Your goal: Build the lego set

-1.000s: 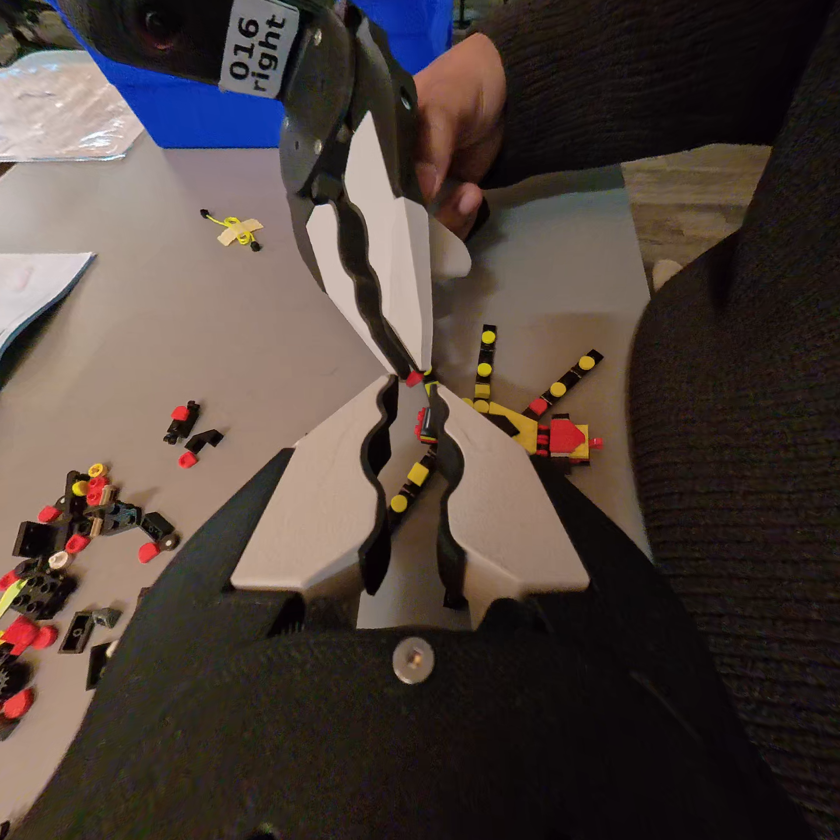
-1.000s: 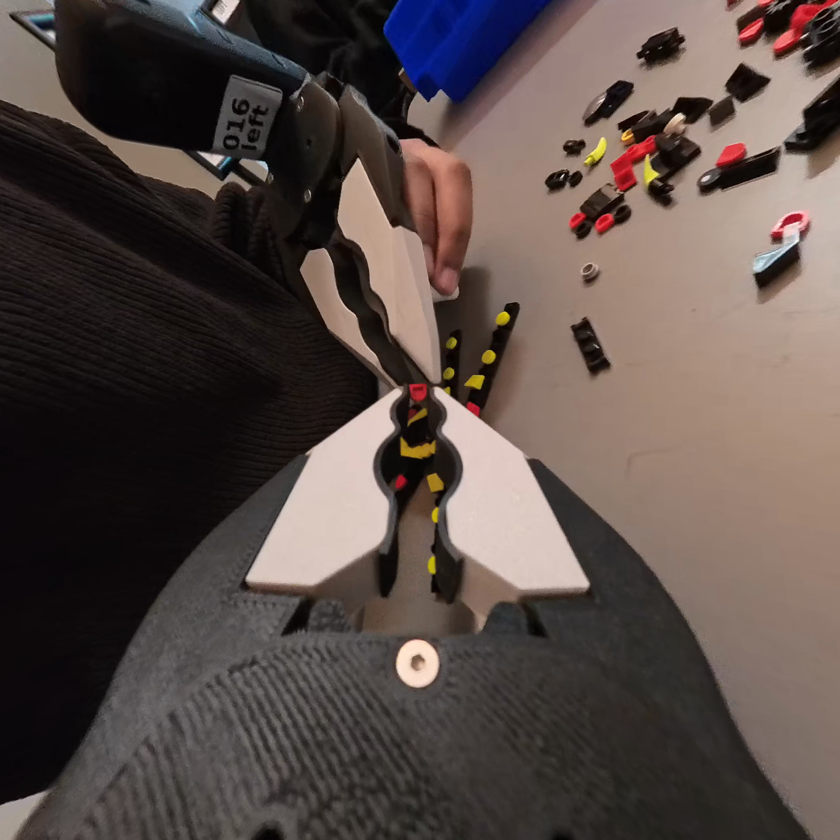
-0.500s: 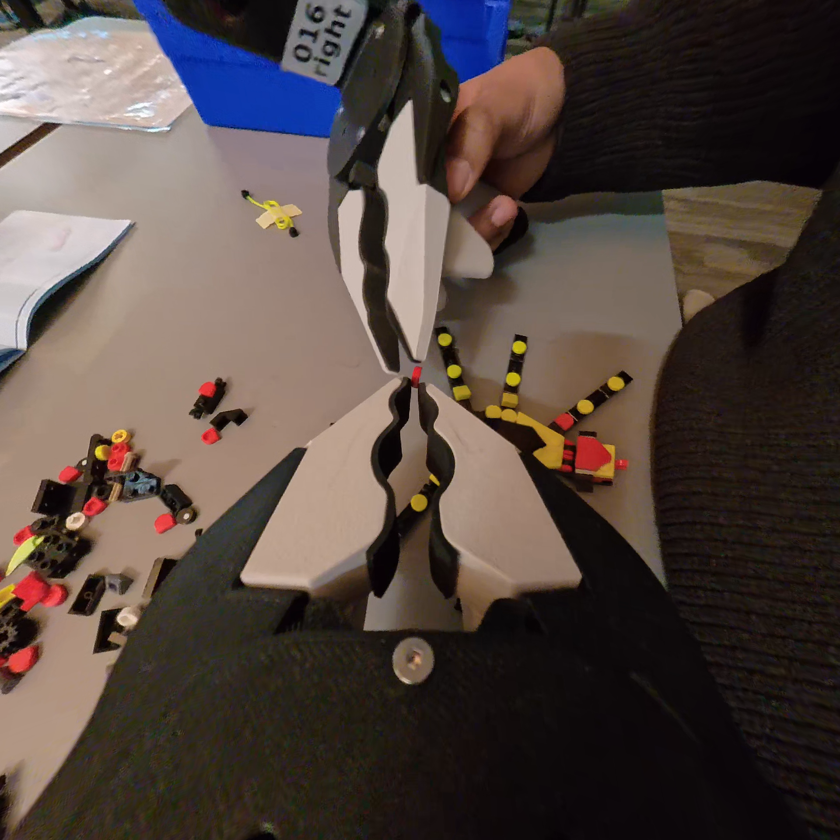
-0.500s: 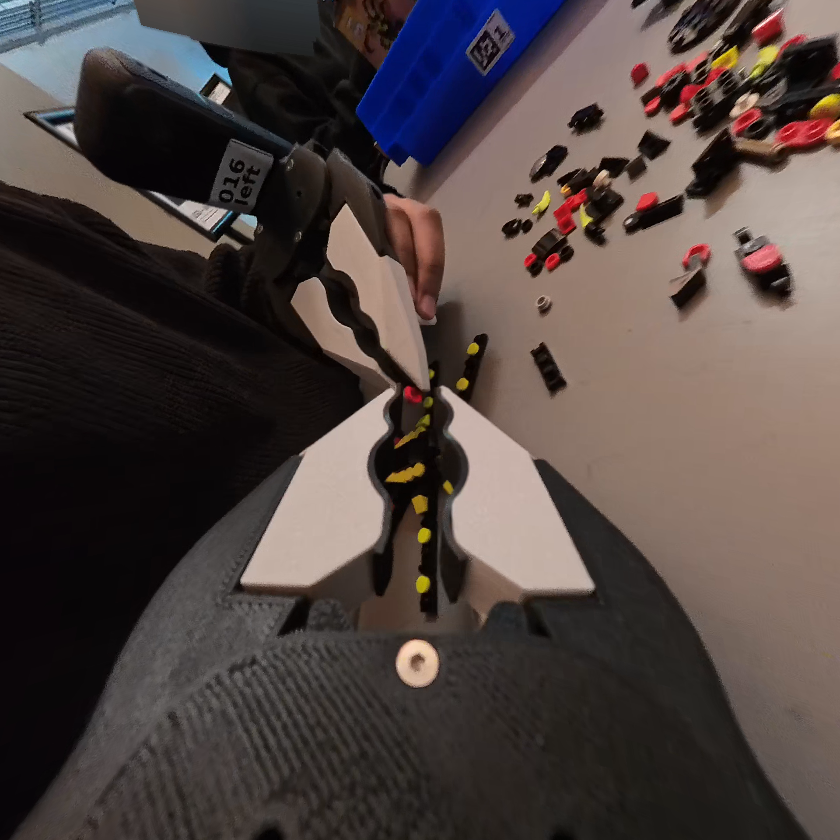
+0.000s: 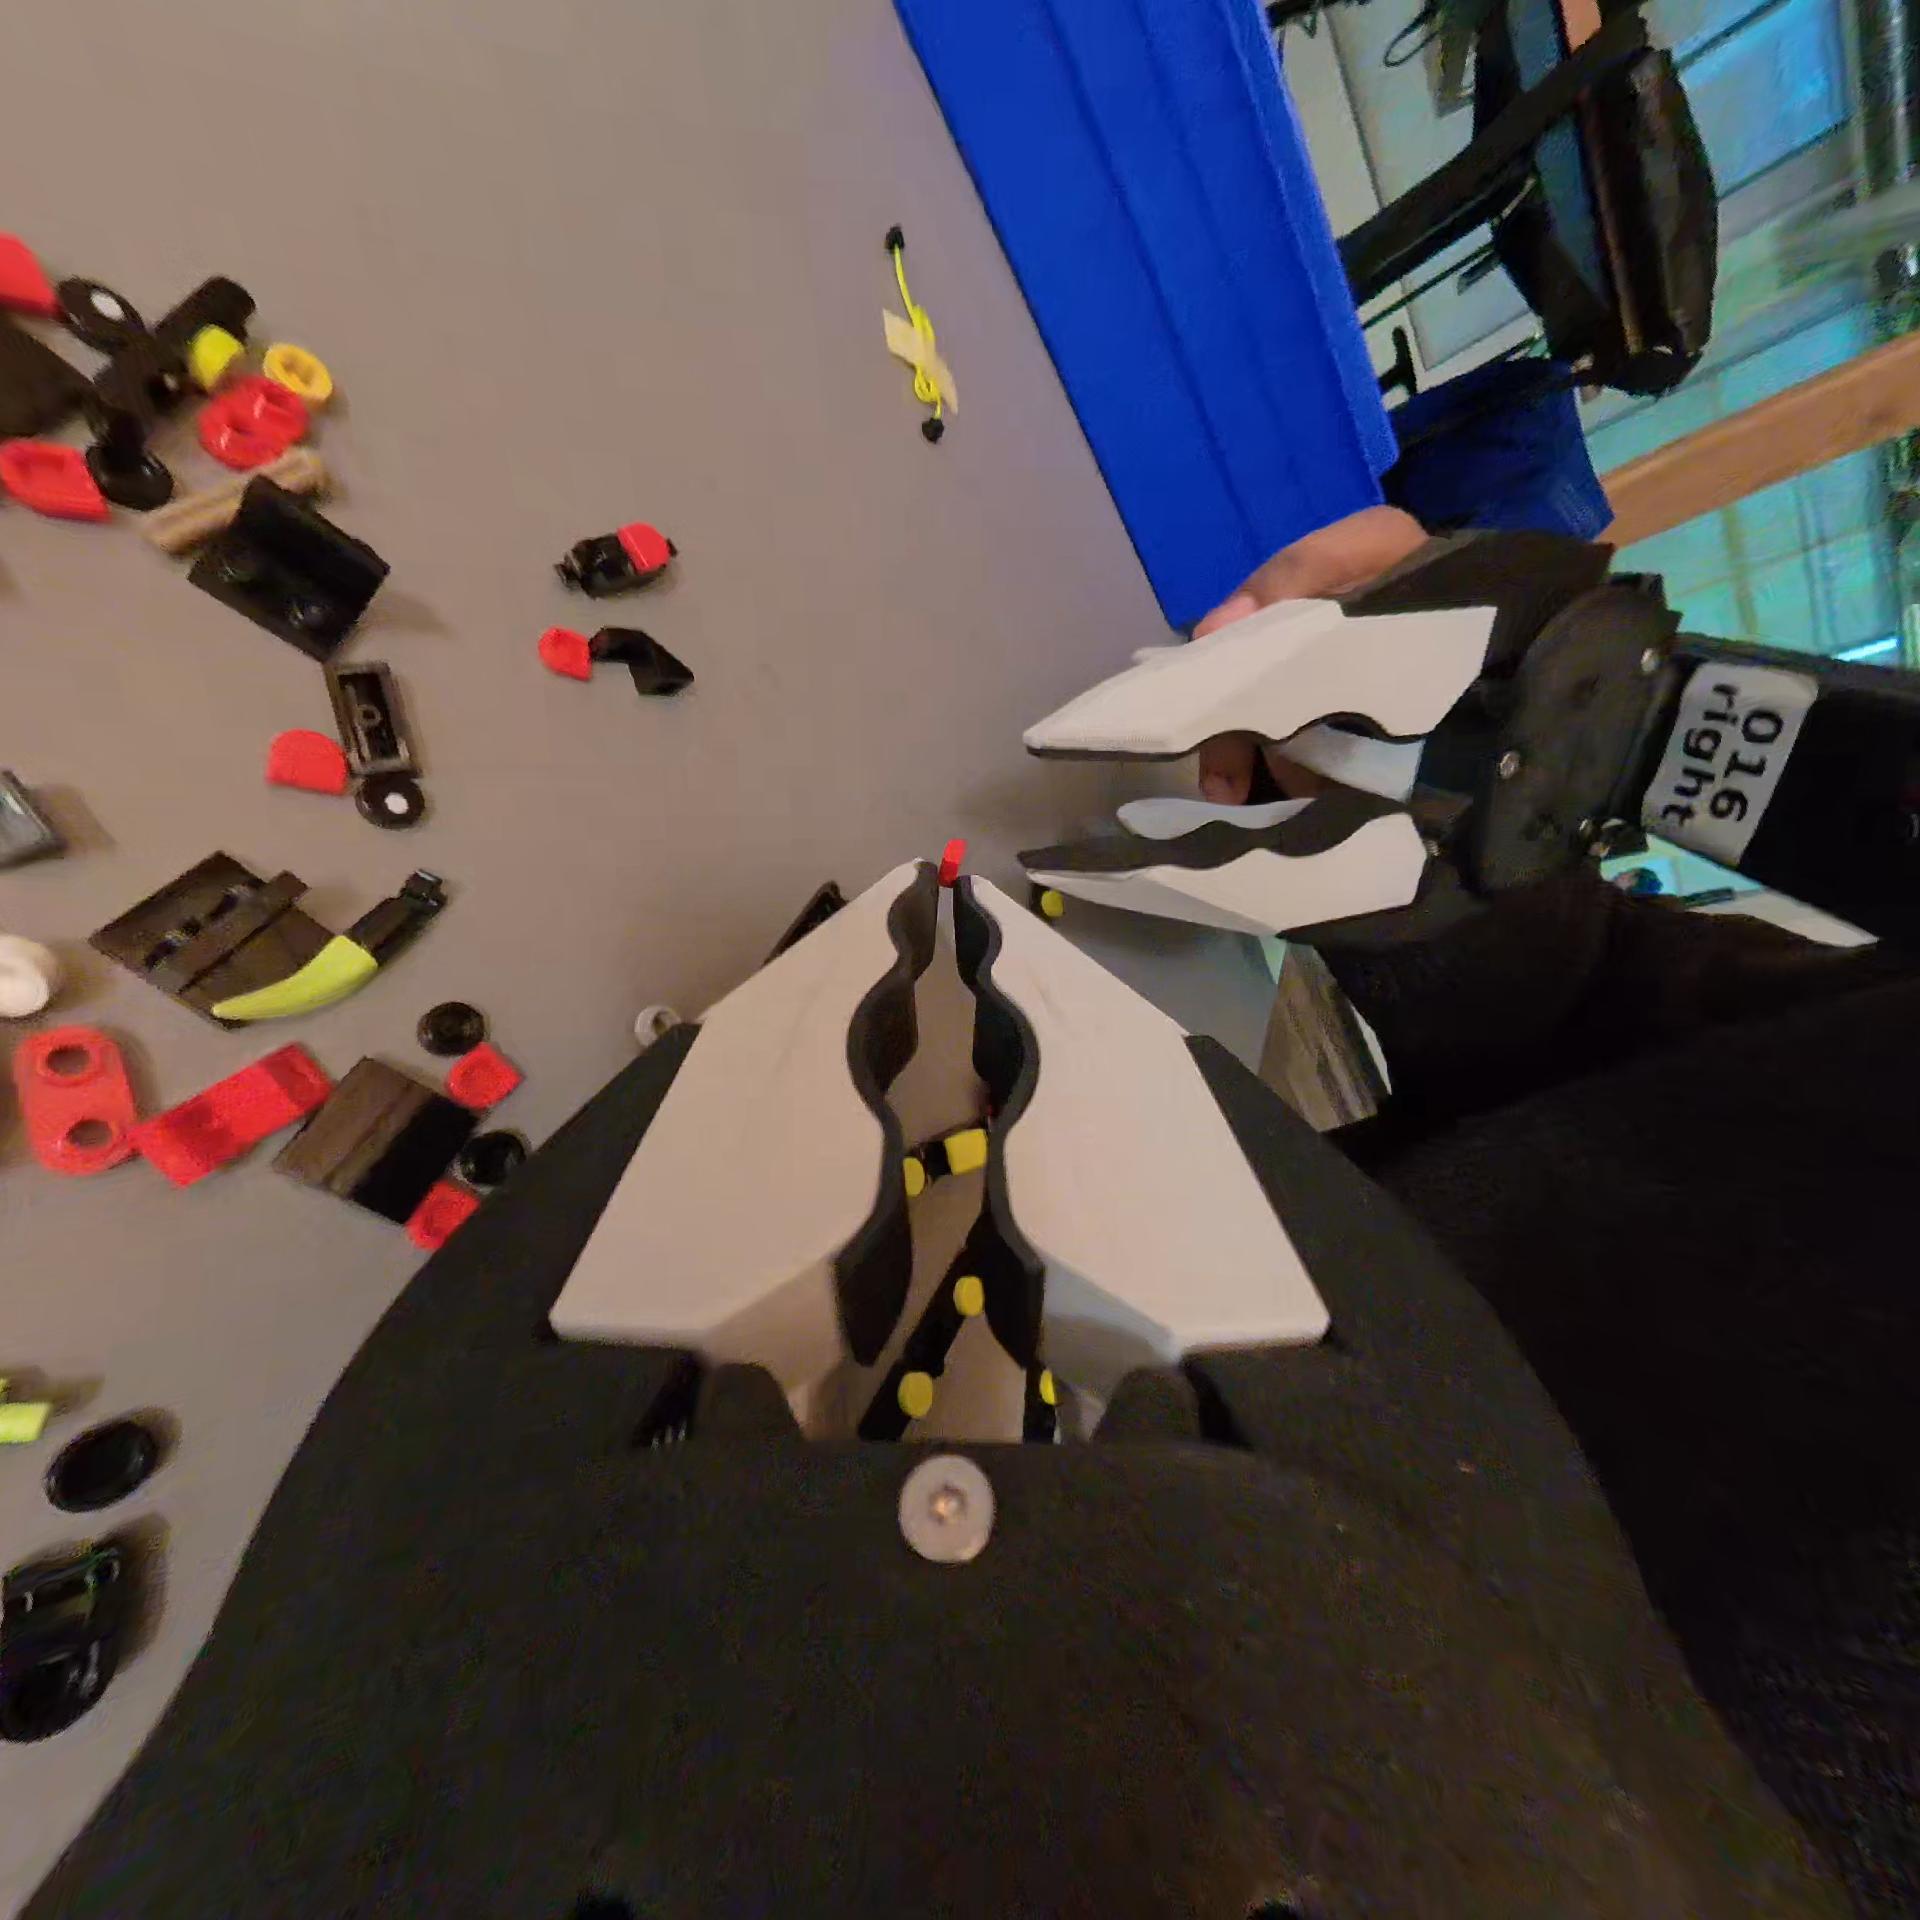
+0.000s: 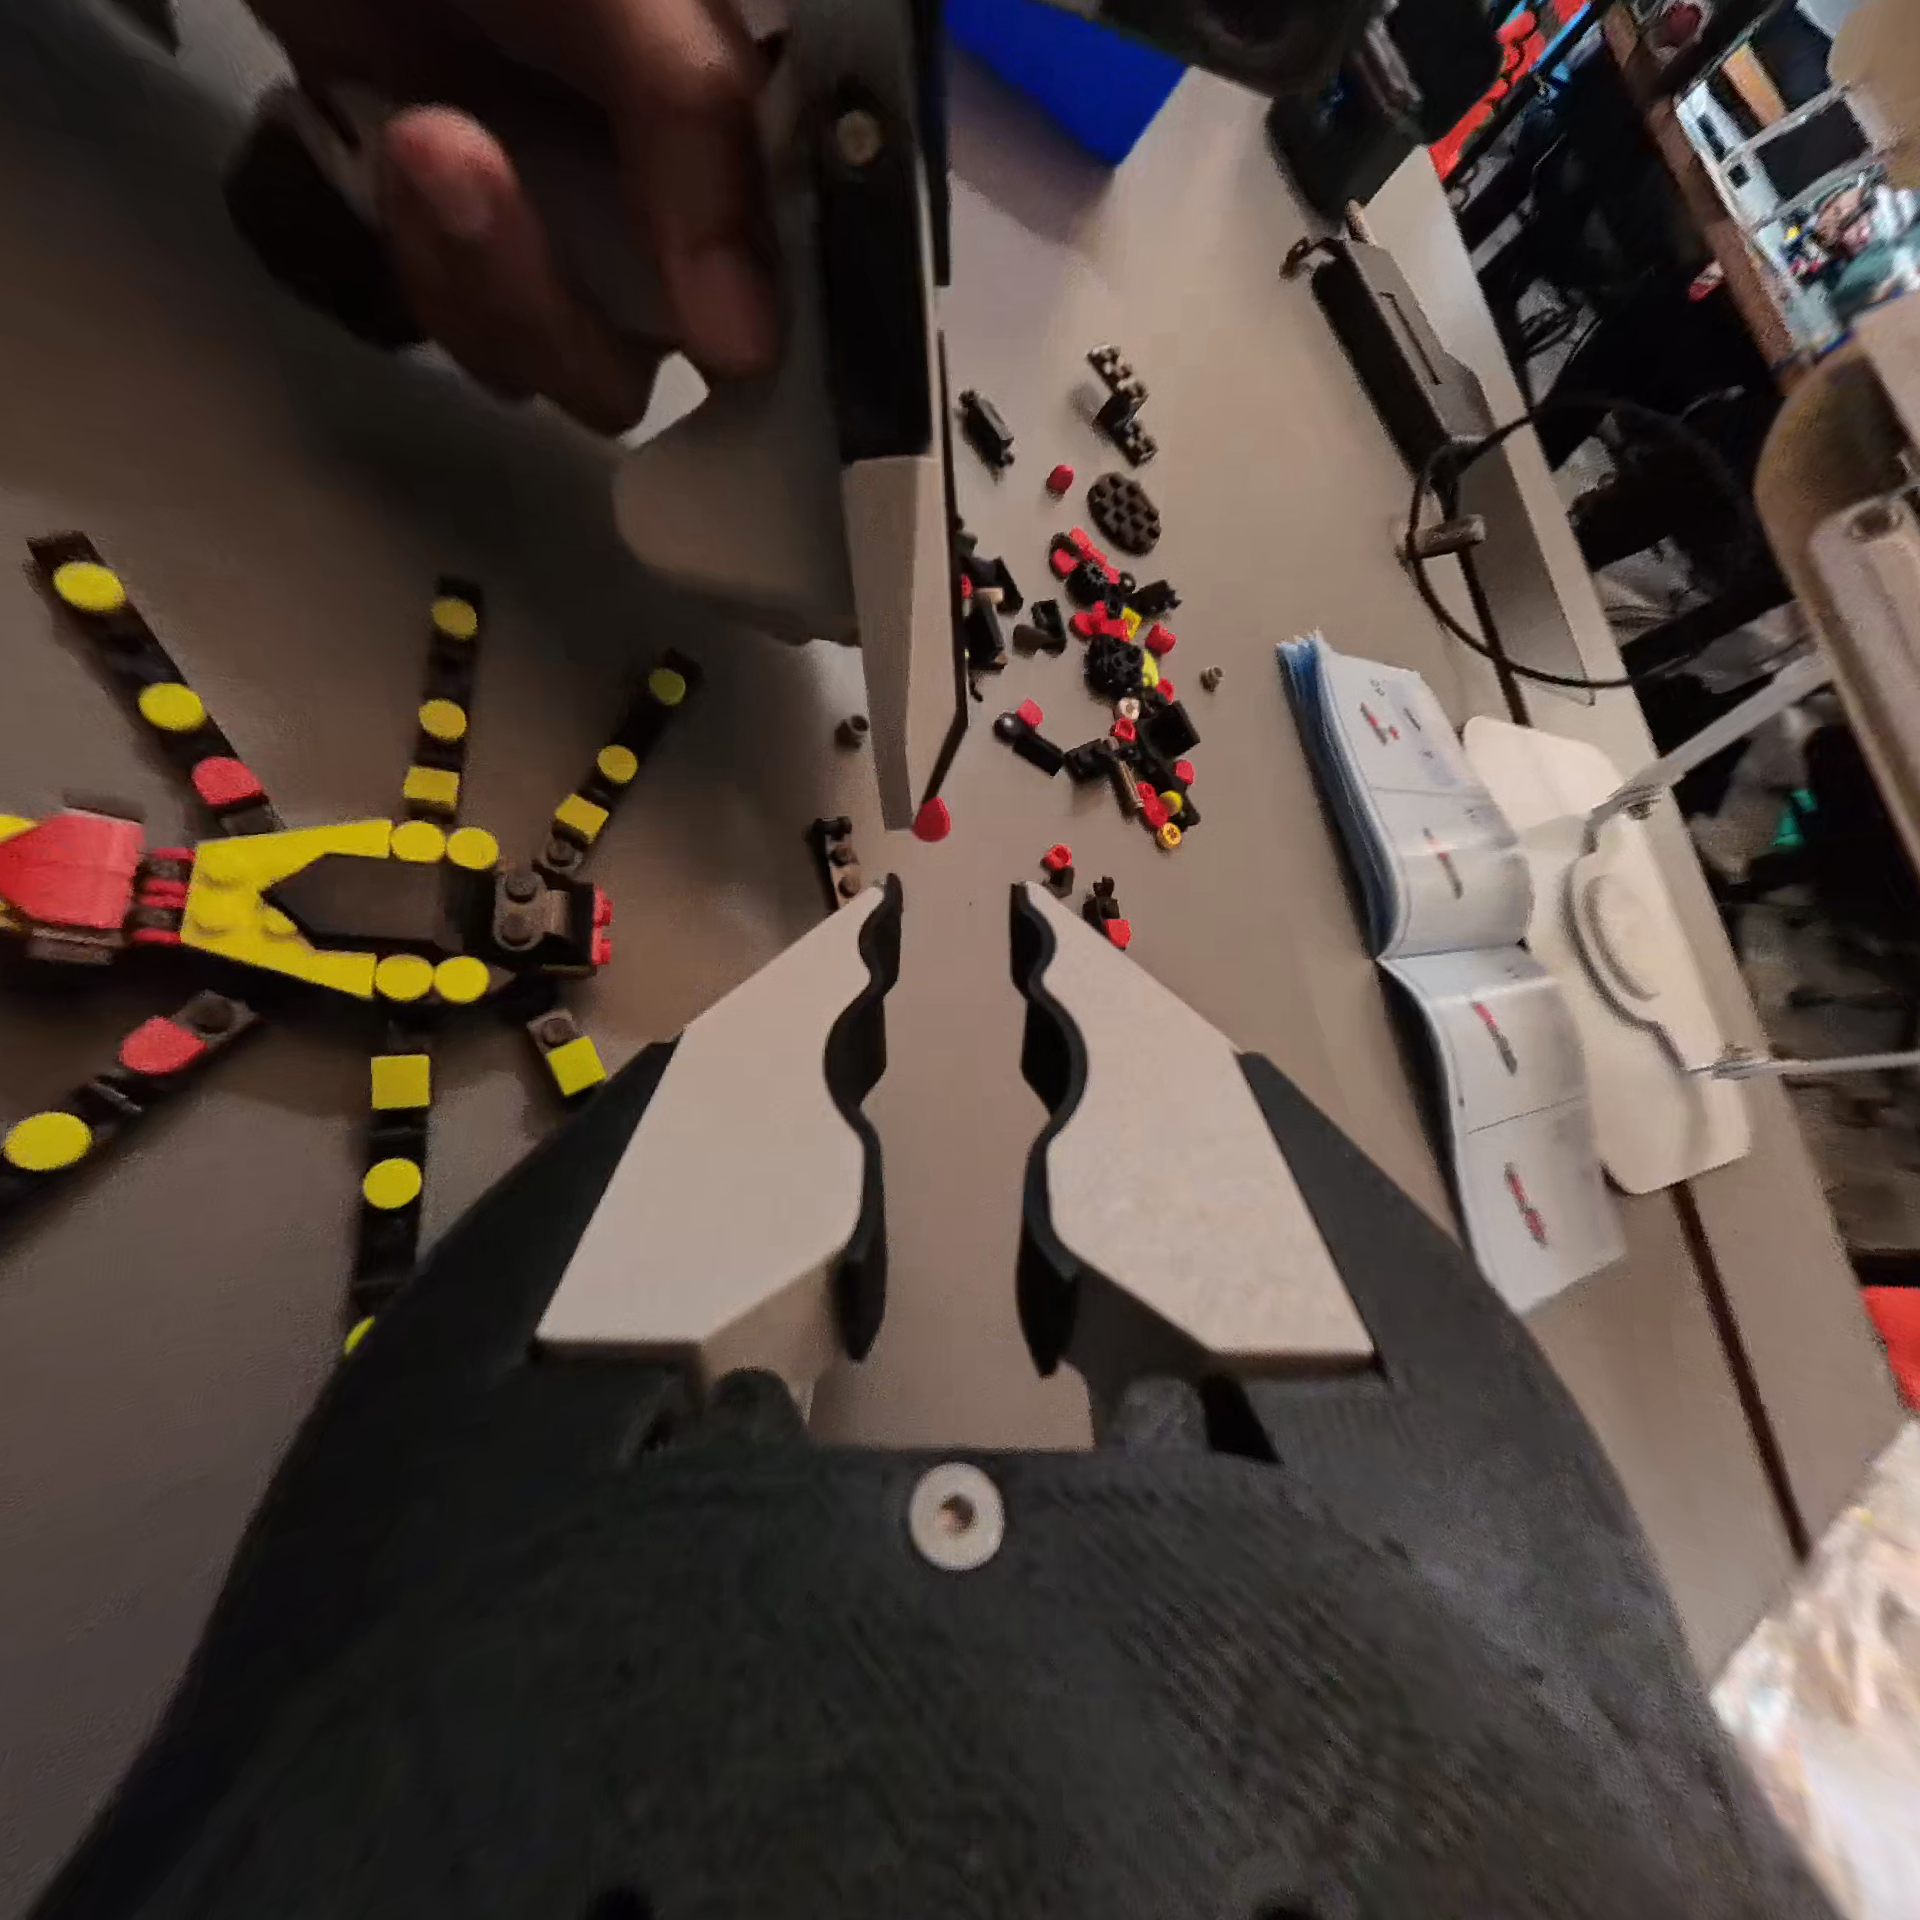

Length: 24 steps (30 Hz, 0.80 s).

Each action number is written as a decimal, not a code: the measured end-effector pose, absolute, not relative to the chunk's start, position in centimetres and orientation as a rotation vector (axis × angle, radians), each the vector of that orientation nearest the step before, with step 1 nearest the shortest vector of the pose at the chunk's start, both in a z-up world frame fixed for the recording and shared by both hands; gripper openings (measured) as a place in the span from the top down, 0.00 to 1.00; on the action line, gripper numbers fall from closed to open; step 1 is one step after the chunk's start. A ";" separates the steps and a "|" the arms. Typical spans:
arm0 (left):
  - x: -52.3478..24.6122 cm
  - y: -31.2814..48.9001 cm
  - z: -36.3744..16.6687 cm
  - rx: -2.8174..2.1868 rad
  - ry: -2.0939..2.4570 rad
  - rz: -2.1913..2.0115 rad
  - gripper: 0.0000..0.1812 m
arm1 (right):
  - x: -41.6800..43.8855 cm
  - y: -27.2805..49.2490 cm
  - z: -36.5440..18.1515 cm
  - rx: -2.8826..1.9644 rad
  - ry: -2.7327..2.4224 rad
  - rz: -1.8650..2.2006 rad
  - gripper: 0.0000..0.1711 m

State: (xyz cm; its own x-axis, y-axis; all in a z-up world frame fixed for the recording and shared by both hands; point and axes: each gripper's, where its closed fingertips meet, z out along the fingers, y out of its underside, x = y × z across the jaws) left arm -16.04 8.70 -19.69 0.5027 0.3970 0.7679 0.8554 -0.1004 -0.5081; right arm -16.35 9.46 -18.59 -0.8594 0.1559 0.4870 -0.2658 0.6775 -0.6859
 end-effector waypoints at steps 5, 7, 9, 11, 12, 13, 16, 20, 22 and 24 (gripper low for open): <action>-15.0 9.3 -20.1 -1.747 -1.057 -0.592 0.99 | -16.0 9.2 -19.6 0.206 -2.343 0.968 0.90; -14.7 9.5 -20.1 -1.753 -1.051 -0.611 0.99 | -15.6 9.0 -19.7 0.244 -2.340 0.952 0.91; -14.5 9.6 -20.2 -1.754 -1.050 -0.624 0.99 | -15.3 8.8 -19.9 0.274 -2.342 0.939 0.92; -14.5 9.6 -20.2 -1.757 -1.050 -0.628 0.99 | -15.2 8.8 -20.0 0.299 -2.335 0.920 0.93; -14.5 9.6 -20.2 -1.756 -1.049 -0.632 0.99 | -15.1 8.7 -20.0 0.309 -2.334 0.918 0.94; -14.4 9.5 -20.2 -1.756 -1.048 -0.637 0.99 | -15.0 8.7 -20.1 0.320 -2.334 0.914 0.95; -14.2 9.5 -20.3 -1.766 -1.039 -0.651 0.99 | -14.6 8.6 -20.2 0.360 -2.331 0.906 0.96; -13.5 9.4 -20.5 -1.798 -1.011 -0.679 0.99 | -14.1 8.4 -20.6 0.413 -2.334 0.899 0.95; -13.3 9.4 -20.7 -1.818 -1.009 -0.677 0.99 | -13.9 8.4 -20.8 0.435 -2.335 0.879 0.95; -13.3 9.4 -20.8 -1.826 -1.012 -0.673 0.99 | -14.0 8.5 -20.9 0.449 -2.324 0.854 0.97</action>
State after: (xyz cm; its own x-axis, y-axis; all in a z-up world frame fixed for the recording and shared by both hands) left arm -13.29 9.40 -20.84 0.5143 0.3587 0.7790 0.8571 -0.2466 -0.4523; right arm -14.02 8.47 -20.91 -0.7531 -0.0992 0.6504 -0.4970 0.7336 -0.4635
